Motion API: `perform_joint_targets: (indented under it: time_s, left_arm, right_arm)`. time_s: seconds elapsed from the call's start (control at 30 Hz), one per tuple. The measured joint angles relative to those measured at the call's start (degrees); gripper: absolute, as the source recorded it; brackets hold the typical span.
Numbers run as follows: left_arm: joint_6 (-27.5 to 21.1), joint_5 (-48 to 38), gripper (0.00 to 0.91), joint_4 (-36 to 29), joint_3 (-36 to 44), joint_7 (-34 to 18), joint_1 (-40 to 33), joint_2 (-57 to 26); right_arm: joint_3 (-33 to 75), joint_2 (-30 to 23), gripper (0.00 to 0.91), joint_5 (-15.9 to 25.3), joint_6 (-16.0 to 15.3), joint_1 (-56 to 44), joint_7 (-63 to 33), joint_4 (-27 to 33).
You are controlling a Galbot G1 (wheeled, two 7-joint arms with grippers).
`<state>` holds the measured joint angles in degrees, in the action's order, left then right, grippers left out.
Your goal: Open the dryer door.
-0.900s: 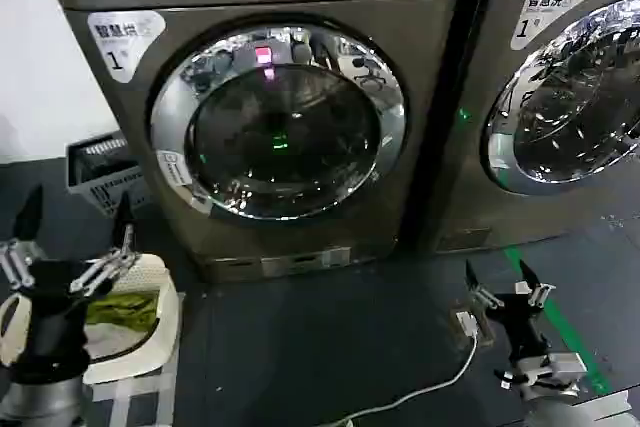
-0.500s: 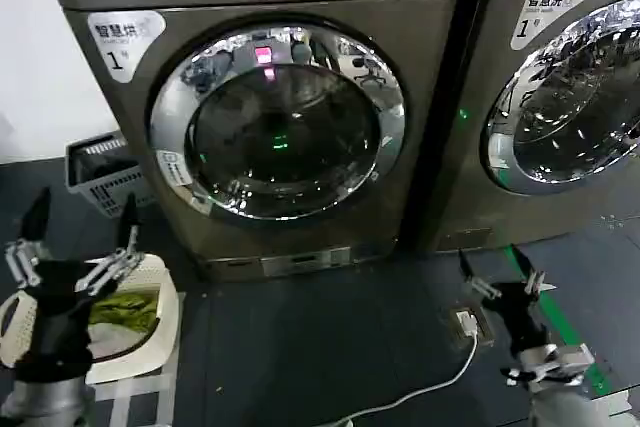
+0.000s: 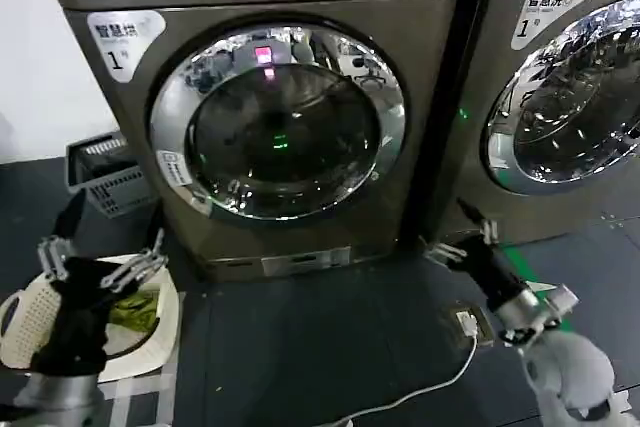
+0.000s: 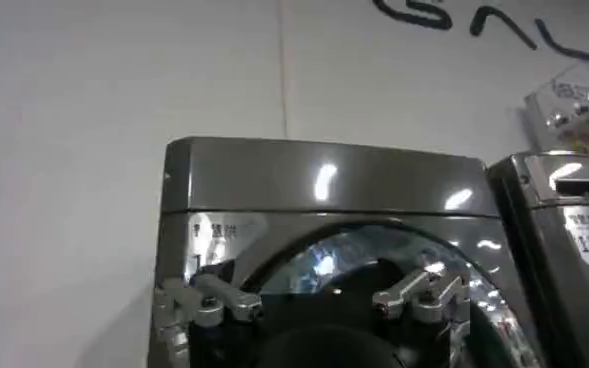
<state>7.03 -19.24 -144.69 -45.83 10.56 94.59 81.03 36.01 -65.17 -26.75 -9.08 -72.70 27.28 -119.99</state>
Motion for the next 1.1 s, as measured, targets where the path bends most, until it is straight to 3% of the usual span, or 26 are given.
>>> perform_joint_targets:
  time_s: [0.4,0.7,1.1]
  left_arm:
    - [0.7,-0.1,0.907,-0.56,-0.16,-0.44,1.0,0.71]
    - [1.55,-0.09,0.907,-0.07,-0.44,-0.24,1.28,1.25]
    - [2.53,0.0,0.907,0.03,-0.37,-0.01,1.87,2.13]
  right_arm:
    - [-18.32,4.66,0.907,-0.32,1.4,15.11,1.07,6.99]
    - [-30.32,1.47,0.907,2.2,2.17,27.27,-0.44,15.21]
    - [-39.66,-5.1,0.907,2.13,2.96,40.52,0.98,27.48]
